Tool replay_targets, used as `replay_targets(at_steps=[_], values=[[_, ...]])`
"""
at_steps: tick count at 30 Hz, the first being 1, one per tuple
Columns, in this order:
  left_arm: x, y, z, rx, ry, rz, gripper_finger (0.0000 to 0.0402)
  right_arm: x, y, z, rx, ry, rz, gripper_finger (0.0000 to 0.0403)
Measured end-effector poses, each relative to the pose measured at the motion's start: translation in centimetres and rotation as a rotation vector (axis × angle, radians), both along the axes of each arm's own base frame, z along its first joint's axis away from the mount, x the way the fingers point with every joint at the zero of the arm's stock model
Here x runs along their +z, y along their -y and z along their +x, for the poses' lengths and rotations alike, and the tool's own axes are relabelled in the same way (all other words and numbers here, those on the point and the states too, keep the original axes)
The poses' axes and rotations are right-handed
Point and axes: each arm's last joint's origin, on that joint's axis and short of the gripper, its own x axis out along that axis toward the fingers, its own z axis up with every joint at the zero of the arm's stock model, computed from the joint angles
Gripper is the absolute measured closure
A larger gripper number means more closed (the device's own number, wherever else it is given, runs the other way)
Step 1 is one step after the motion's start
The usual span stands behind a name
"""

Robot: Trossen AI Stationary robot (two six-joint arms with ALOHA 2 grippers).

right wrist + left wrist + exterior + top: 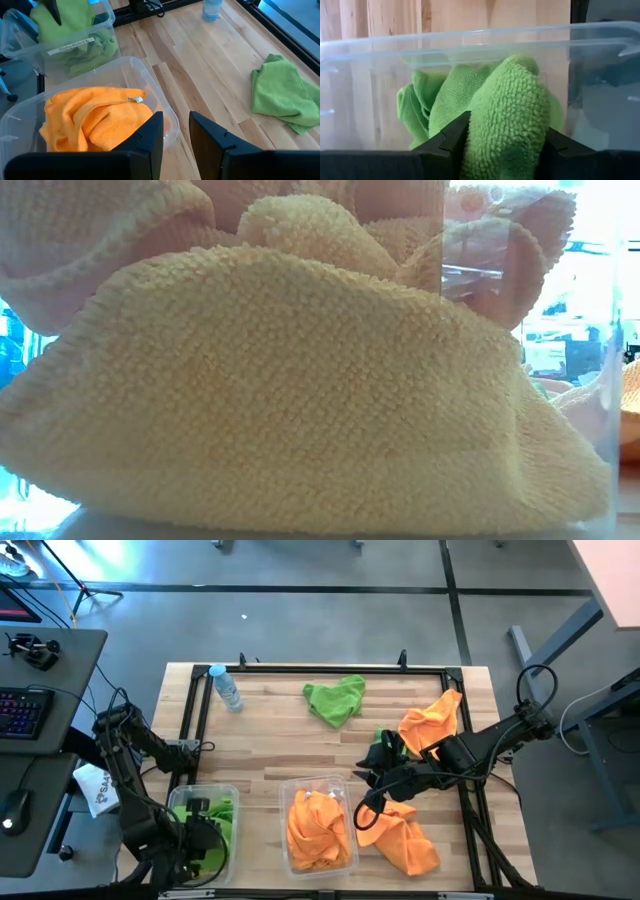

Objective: Sort microfiber towel by color & place in baskets
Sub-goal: Put the green towel into the left transparent bin

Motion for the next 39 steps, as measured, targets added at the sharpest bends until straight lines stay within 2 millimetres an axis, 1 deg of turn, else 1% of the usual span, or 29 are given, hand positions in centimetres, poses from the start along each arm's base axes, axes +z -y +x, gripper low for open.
replay_targets(at_steps=[4,9,12,15,18,21,25,27,30,35,37,39], values=[[0.0,-0.1,-0.1,-0.029,-0.007,0.02,0.0261,0.0,0.0,0.0,0.01,-0.008,-0.013,0.0316],[0.0,-0.4,-0.2,0.012,-0.026,0.031,0.026,0.0,0.0,0.0,0.012,-0.008,-0.015,0.0316],[-0.1,-0.4,-0.3,0.026,-0.054,0.026,0.0253,0.0,0.0,0.0,0.012,-0.008,-0.015,0.0316],[-0.4,-0.4,-0.3,0.038,-0.064,0.02,0.0234,0.0,0.0,0.0,0.012,-0.008,-0.015,0.0316],[-1.1,-0.6,-0.4,0.077,-0.075,0.033,0.0204,0.0,0.0,0.0,0.012,-0.008,-0.014,0.0316],[-1.5,-0.8,-0.5,0.065,-0.078,0.051,0.0177,0.0,0.0,0.0,0.012,-0.008,-0.014,0.0316],[-1.5,-0.7,-0.4,0.062,-0.107,0.034,0.0164,0.0,0.0,0.0,0.013,-0.008,-0.014,0.0316],[-0.9,-0.7,-0.3,0.062,-0.147,0.007,0.0163,0.0,0.0,0.0,0.015,-0.009,-0.015,0.0316],[1.0,-0.7,-0.1,0.058,-0.169,-0.021,0.0163,0.0,0.0,0.0,0.018,-0.01,-0.016,0.0316],[4.6,-1.1,-0.2,0.043,-0.133,-0.024,0.0163,0.0,0.0,0.0,0.019,-0.01,-0.018,0.0316],[5.6,-1.3,-0.3,0.039,-0.128,-0.031,0.0163,0.0,0.0,0.0,0.019,-0.01,-0.018,0.0316],[6.2,-1.4,-0.4,0.039,-0.126,-0.034,0.0163,0.0,0.0,0.0,0.019,-0.01,-0.018,0.0316]])
